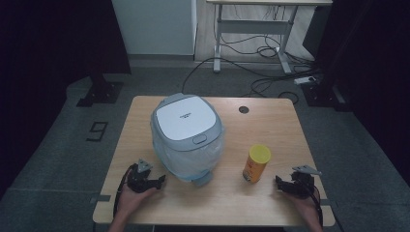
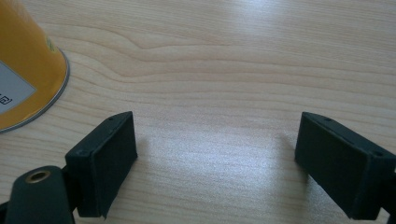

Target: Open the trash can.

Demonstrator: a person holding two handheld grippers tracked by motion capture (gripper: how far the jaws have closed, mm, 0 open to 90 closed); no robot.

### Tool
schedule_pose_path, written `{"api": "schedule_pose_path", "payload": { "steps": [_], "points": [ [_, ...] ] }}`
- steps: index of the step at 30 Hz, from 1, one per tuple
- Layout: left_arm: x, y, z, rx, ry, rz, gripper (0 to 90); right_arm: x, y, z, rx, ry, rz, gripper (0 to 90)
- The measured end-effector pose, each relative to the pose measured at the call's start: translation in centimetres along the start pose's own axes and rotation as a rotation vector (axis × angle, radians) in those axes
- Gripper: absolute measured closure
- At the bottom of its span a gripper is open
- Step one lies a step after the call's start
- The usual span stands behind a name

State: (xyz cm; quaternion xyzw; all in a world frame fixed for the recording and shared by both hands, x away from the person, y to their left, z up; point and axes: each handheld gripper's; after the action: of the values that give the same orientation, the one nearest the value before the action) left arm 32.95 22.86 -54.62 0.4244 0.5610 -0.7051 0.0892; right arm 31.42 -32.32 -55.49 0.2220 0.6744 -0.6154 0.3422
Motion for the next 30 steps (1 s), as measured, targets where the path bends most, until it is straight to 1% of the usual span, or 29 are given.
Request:
{"api": "schedule_pose_path", "payload": {
  "steps": [2, 3, 4, 5, 7, 10, 12, 15, 17, 18, 22, 23, 24, 27, 30],
  "points": [
    [0.0, -0.1, -0.1, -0.004, -0.008, -0.004, 25.0, 0.0, 0.0, 0.0, -0.001, 0.0, 0.0, 11.9],
    [0.0, -0.2, -0.1, -0.002, -0.023, -0.008, 25.4, 0.0, 0.0, 0.0, -0.001, -0.001, 0.0, 12.0],
    [0.0, -0.2, -0.1, -0.002, -0.023, -0.008, 25.9, 0.0, 0.0, 0.0, -0.001, -0.001, 0.0, 12.0],
    [0.0, -0.5, -0.2, 0.0, -0.038, -0.009, 26.3, 0.0, 0.0, 0.0, -0.001, -0.001, 0.0, 12.0],
    [-0.1, -0.6, -0.2, -0.002, -0.043, -0.003, 27.1, 0.0, 0.0, 0.0, -0.001, -0.001, 0.0, 12.0],
    [-0.3, -1.6, -0.2, 0.002, -0.059, 0.027, 29.3, 0.0, 0.0, 0.0, -0.001, -0.001, 0.0, 12.0],
    [-0.4, -1.8, -0.2, 0.004, -0.063, 0.036, 30.2, 0.0, 0.0, 0.0, -0.001, -0.001, 0.0, 12.0],
    [-0.7, -3.1, -0.3, 0.018, -0.079, 0.075, 35.7, 0.0, 0.0, 0.0, -0.002, -0.002, 0.0, 12.1],
    [-0.8, -3.3, -0.3, 0.021, -0.086, 0.084, 40.1, 0.0, 0.0, 0.0, -0.003, -0.002, 0.0, 12.1],
    [-1.0, -4.1, -0.3, 0.031, -0.095, 0.104, 43.2, 0.0, 0.0, 0.0, -0.006, -0.004, 0.0, 12.2],
    [-1.7, -5.7, -0.1, 0.044, -0.108, 0.142, 52.9, 0.0, 0.0, 0.0, -0.007, -0.005, 0.001, 12.4],
    [-1.7, -5.7, -0.1, 0.044, -0.108, 0.142, 54.9, 0.0, 0.0, 0.0, -0.008, -0.007, 0.0, 12.3],
    [-2.1, -6.6, 0.0, 0.056, -0.106, 0.159, 57.2, 0.0, 0.0, 0.0, -0.008, -0.007, 0.0, 12.3],
    [-2.7, -7.8, 0.2, 0.077, -0.103, 0.179, 62.2, 0.0, 0.0, 0.0, -0.008, -0.007, 0.001, 12.4],
    [-3.3, -8.9, 0.4, 0.096, -0.09, 0.194, 67.2, 0.0, 0.0, 0.0, -0.009, -0.007, 0.0, 12.4]
  ]
}}
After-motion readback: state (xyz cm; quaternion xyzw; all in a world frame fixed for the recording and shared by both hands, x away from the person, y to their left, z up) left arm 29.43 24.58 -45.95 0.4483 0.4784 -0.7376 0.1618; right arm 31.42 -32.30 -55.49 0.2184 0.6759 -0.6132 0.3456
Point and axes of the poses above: each handheld gripper's, and its own axes: y roughly forward along the jaws, x roughly out of its underside, z roughly to its right
